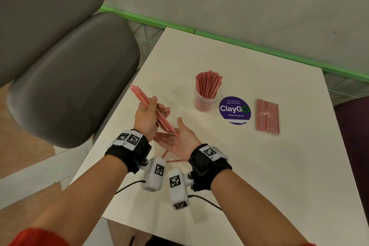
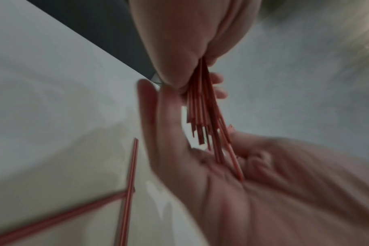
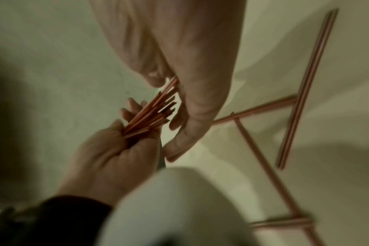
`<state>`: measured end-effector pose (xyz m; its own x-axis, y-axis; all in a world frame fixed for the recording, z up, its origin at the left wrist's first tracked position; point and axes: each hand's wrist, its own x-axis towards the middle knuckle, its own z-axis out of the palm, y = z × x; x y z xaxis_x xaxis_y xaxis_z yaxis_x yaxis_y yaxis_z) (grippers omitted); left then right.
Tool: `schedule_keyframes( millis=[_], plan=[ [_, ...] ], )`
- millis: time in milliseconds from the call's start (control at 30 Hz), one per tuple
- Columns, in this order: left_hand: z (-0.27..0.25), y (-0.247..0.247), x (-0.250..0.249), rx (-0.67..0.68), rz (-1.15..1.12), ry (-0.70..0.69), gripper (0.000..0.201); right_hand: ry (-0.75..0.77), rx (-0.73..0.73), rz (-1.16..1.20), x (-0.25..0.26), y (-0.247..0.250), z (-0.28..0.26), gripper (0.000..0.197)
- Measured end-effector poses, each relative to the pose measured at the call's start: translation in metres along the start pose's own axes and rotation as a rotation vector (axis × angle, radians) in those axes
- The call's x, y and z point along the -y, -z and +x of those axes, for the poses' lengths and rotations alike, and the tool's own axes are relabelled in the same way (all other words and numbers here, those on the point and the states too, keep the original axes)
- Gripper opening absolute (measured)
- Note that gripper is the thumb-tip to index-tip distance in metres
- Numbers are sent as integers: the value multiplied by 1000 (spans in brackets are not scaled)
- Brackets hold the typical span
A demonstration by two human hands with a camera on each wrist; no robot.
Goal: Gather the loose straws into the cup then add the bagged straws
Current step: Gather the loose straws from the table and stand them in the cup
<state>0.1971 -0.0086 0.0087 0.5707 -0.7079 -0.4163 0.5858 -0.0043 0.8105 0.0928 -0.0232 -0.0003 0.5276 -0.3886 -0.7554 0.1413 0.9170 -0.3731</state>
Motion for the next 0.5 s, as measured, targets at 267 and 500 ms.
schedule_keyframes(
  millis=[267, 500],
  plan=[
    [-9, -4, 3, 186, 187, 31, 18, 104, -22, -253, 5, -2, 8, 56],
    [-11, 43, -10, 349, 1224, -135, 39, 479, -3, -1792, 11, 36, 9, 45]
  ],
)
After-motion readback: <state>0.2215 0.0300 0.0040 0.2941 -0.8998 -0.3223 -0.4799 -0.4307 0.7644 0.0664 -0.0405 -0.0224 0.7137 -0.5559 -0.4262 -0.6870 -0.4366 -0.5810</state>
